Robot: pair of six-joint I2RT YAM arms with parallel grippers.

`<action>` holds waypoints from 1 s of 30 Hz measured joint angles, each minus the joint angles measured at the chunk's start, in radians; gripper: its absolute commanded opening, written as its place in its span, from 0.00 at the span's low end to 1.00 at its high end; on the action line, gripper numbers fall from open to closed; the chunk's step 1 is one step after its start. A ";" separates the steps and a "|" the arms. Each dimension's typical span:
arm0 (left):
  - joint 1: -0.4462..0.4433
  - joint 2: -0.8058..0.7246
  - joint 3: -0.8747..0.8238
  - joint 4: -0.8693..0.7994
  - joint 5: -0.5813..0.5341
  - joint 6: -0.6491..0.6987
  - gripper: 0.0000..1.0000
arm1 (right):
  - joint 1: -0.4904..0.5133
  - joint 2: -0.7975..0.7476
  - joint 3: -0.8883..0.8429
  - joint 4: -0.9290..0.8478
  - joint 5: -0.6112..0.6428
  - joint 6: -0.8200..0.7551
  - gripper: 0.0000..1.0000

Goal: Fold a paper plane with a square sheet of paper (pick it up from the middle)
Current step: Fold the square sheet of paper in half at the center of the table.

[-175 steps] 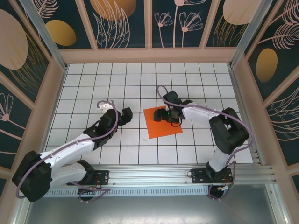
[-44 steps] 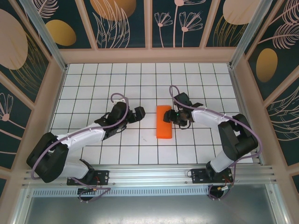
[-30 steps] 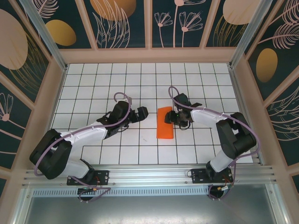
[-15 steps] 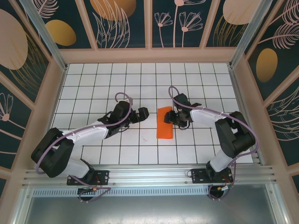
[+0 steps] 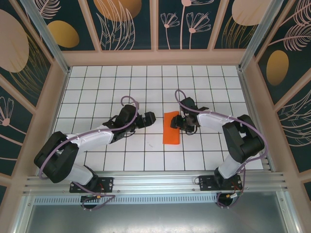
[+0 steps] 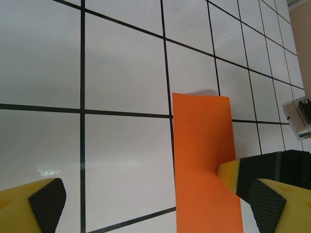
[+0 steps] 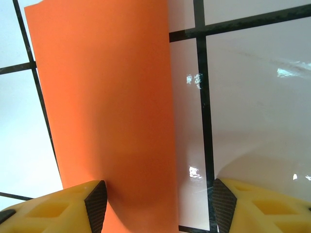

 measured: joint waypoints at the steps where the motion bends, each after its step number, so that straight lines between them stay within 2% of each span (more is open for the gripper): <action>1: 0.000 0.001 0.000 0.000 0.000 0.000 0.98 | 0.000 0.000 0.000 0.000 0.000 0.000 0.62; 30: 0.000 0.008 0.000 0.016 0.022 -0.003 0.98 | -0.002 0.000 0.004 0.005 0.000 0.030 0.61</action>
